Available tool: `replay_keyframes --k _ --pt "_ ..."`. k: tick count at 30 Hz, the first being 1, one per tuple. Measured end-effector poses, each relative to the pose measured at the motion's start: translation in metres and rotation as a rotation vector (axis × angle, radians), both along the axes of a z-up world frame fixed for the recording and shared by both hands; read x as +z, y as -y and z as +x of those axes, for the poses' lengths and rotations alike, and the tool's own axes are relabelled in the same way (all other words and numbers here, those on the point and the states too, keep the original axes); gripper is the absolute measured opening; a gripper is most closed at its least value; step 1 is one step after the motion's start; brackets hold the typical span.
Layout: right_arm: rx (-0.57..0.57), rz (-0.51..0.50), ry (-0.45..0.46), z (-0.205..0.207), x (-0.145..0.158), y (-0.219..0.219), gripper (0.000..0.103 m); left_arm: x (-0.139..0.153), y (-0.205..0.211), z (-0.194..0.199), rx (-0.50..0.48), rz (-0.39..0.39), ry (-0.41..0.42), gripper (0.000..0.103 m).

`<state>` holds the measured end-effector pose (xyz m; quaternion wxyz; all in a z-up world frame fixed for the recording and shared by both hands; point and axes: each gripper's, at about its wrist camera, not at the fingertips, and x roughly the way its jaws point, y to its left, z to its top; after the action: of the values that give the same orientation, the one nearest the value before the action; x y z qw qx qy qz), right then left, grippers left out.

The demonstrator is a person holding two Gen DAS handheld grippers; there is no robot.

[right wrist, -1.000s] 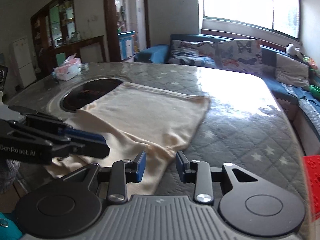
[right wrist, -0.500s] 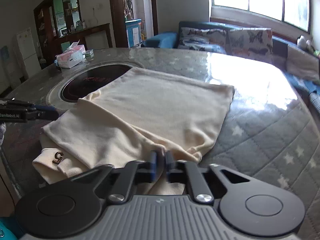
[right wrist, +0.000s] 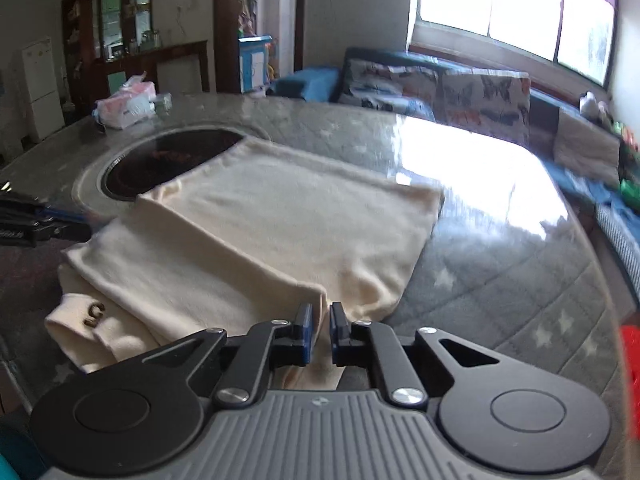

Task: Fold clothes
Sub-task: 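Grasp the sweatshirt side edge with the left gripper while the right gripper grasps it too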

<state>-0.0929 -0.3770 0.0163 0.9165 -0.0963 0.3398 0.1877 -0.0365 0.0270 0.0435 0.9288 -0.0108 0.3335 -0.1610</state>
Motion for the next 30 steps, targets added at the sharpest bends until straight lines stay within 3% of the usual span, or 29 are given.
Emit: replay_keyframes --k 5,13,21,26,30 --pt "0.045 -0.011 0.033 0.002 0.008 -0.009 0.009 0.010 0.023 0.021 -0.059 -0.011 0.027 0.020" --pt "0.072 -0.032 -0.006 0.015 -0.010 -0.017 0.009 -0.016 0.046 0.050 -0.079 0.041 -0.029 0.022" --pt "0.163 -0.051 -0.049 -0.020 -0.001 -0.013 0.011 -0.006 0.045 0.025 -0.143 0.038 0.005 0.024" --pt "0.189 -0.071 -0.061 -0.035 -0.004 -0.016 0.014 -0.007 0.047 0.004 -0.194 0.075 0.017 0.025" --pt "0.205 -0.076 -0.058 -0.038 -0.002 -0.018 0.016 -0.006 0.042 -0.008 -0.212 0.087 0.028 0.030"
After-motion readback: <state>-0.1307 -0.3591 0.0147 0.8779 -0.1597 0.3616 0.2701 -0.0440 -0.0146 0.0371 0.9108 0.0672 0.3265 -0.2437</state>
